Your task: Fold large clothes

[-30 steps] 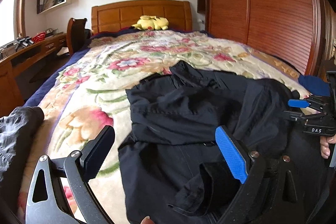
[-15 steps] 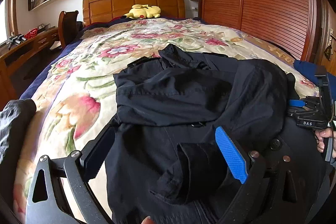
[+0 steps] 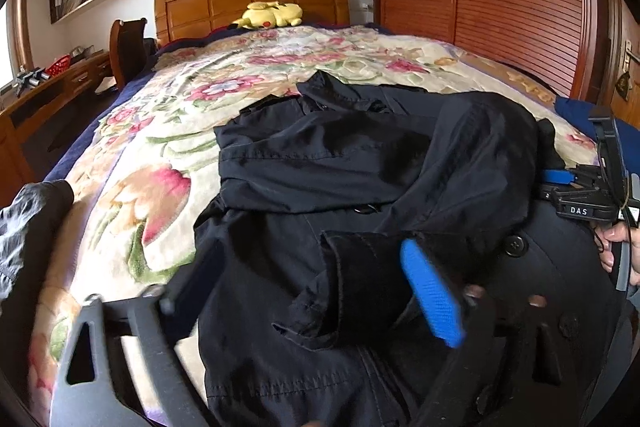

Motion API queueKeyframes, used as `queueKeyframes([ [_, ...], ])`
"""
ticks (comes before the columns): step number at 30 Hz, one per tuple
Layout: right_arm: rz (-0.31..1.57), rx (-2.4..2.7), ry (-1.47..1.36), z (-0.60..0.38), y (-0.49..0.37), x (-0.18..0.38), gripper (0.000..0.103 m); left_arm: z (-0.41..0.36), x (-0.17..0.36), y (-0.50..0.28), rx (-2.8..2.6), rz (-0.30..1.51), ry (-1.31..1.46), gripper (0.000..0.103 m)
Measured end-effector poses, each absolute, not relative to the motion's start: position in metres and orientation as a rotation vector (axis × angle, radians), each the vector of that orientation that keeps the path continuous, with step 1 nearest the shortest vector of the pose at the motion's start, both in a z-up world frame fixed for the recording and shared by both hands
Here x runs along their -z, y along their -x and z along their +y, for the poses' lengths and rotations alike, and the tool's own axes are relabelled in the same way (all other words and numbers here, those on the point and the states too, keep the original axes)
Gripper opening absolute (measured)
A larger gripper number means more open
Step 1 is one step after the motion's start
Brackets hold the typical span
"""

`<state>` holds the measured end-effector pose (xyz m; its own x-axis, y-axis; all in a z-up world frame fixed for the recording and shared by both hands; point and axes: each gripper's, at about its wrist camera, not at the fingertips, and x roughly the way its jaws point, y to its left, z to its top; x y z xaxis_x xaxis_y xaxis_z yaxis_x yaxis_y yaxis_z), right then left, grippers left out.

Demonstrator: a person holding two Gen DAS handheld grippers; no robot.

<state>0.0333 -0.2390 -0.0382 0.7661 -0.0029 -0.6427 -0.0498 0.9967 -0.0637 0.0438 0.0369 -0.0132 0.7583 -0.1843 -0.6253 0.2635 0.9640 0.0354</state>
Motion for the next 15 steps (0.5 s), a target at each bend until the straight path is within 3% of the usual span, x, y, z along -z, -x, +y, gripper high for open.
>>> queueKeyframes([
  [1,0.696,-0.023,0.081,-0.237,-0.033,0.038,0.056,0.036,0.013,-0.045,0.251,0.677,-0.121,0.081],
  [12,0.675,-0.019,0.067,-0.246,-0.030,0.042,0.056,0.035,0.026,-0.045,0.288,0.775,-0.092,0.014],
  [15,0.670,-0.015,0.071,-0.246,-0.028,0.043,0.056,0.037,0.011,-0.037,0.280,0.716,-0.110,0.004],
])
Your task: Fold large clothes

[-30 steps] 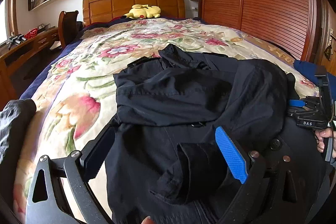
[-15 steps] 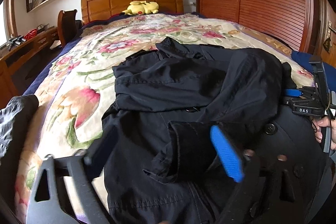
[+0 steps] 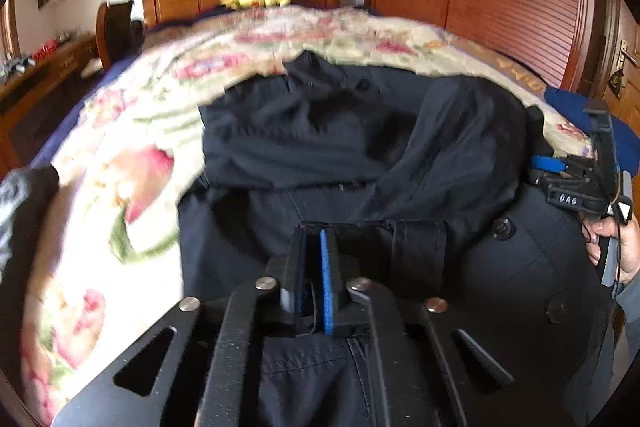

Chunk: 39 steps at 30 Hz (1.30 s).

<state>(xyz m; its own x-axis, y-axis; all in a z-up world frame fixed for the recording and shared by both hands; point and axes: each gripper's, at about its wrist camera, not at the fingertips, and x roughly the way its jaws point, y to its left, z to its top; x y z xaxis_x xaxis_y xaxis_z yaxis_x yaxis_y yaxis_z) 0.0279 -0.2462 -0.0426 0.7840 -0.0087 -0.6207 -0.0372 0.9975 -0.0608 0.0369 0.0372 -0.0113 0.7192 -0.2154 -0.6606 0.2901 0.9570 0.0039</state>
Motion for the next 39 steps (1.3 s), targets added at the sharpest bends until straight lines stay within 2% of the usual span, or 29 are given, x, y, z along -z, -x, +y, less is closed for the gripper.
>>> queueKeyframes([
  [5,0.670,-0.015,0.067,-0.247,-0.027,0.042,0.056,0.042,-0.020,-0.028,0.257,0.657,-0.124,0.000],
  [11,0.667,0.023,0.094,-0.240,-0.025,0.042,0.056,0.046,-0.043,-0.023,0.244,0.626,-0.129,0.001],
  [13,0.665,0.030,0.106,-0.237,-0.024,0.043,0.056,0.044,-0.039,-0.030,0.237,0.649,-0.144,0.009],
  [15,0.663,0.034,0.111,-0.236,-0.024,0.043,0.056,0.040,-0.032,-0.035,0.250,0.674,-0.149,0.032],
  [17,0.660,0.040,0.120,-0.233,-0.023,0.043,0.056,0.036,-0.020,-0.042,0.276,0.718,-0.144,0.041],
  [19,0.656,0.048,0.130,-0.230,-0.022,0.044,0.056,0.031,-0.010,-0.047,0.291,0.754,-0.146,0.041],
  [24,0.644,0.056,0.138,-0.225,-0.017,0.044,0.056,0.017,0.026,-0.059,0.288,0.858,-0.181,0.041],
  [28,0.637,0.060,0.116,-0.227,-0.006,0.045,0.056,0.012,0.038,-0.053,0.272,0.854,-0.197,0.040],
  [29,0.643,0.052,0.101,-0.228,-0.002,0.045,0.056,0.011,0.038,-0.051,0.276,0.854,-0.198,0.036],
  [30,0.650,0.041,0.085,-0.230,0.000,0.046,0.056,0.011,0.038,-0.048,0.279,0.855,-0.200,0.027],
  [35,0.664,0.005,0.028,-0.237,0.005,0.046,0.056,0.015,0.038,-0.033,0.297,0.848,-0.192,0.008],
  [39,0.669,0.000,0.031,-0.238,0.007,0.044,0.056,0.023,0.026,-0.008,0.293,0.782,-0.203,0.005],
])
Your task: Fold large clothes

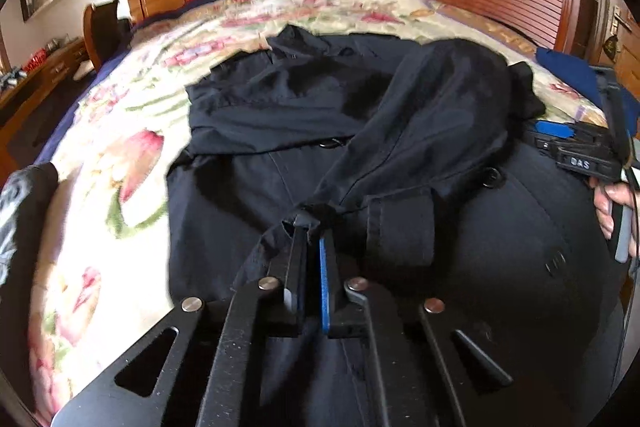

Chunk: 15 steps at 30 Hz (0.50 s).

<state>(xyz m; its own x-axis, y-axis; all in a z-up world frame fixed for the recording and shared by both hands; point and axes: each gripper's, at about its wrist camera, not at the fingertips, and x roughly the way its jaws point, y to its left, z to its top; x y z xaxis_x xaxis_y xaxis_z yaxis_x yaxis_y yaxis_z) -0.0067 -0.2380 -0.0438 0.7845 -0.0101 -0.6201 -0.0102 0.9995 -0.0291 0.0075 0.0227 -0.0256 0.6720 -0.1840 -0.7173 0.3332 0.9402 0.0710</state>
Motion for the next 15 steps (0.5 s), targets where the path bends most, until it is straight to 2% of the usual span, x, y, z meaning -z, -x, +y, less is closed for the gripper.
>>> queueKeyframes([
  [7,0.647,-0.009,0.025,-0.245,0.018,0.037,0.056,0.051,-0.022,0.027,0.175,0.584,-0.244,0.005],
  [15,0.627,-0.043,0.039,-0.247,0.045,0.036,0.056,0.074,-0.025,0.046,0.215,0.594,-0.190,0.005],
])
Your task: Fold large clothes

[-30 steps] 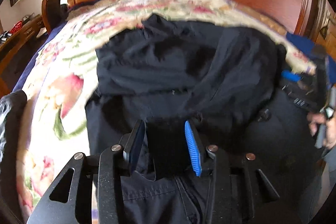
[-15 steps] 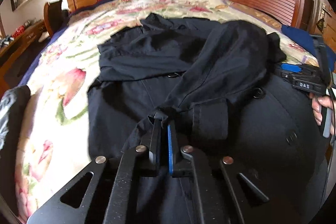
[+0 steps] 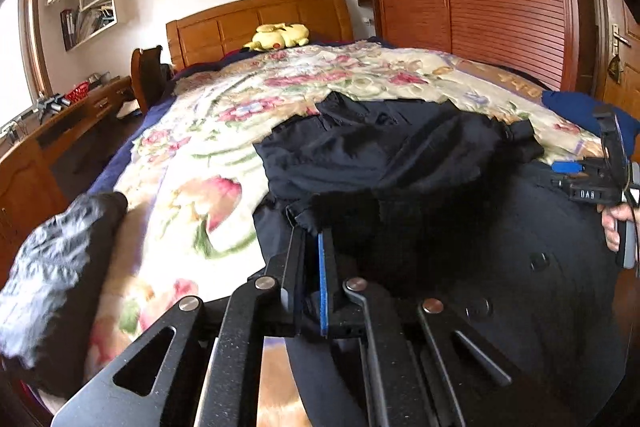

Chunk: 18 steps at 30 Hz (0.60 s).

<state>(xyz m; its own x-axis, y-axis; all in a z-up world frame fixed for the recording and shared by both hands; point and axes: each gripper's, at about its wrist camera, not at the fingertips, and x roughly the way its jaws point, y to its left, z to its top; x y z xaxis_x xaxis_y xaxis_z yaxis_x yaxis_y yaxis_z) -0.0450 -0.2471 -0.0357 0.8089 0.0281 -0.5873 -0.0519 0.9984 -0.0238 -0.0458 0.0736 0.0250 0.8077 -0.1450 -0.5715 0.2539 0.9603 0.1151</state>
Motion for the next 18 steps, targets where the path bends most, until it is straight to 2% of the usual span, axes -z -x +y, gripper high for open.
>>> queueKeyframes([
  [7,0.605,-0.061,0.053,-0.251,0.062,0.028,0.056,0.073,0.001,0.078,0.247,0.635,-0.179,0.005],
  [13,0.583,-0.073,0.072,-0.248,0.079,0.027,0.056,0.078,0.003,0.100,0.262,0.644,-0.174,0.005],
  [16,0.581,-0.076,0.085,-0.247,0.083,0.029,0.057,0.082,0.001,0.107,0.257,0.636,-0.167,0.021],
  [18,0.583,-0.074,0.082,-0.248,0.085,0.029,0.060,0.085,0.000,0.109,0.256,0.629,-0.160,0.042],
])
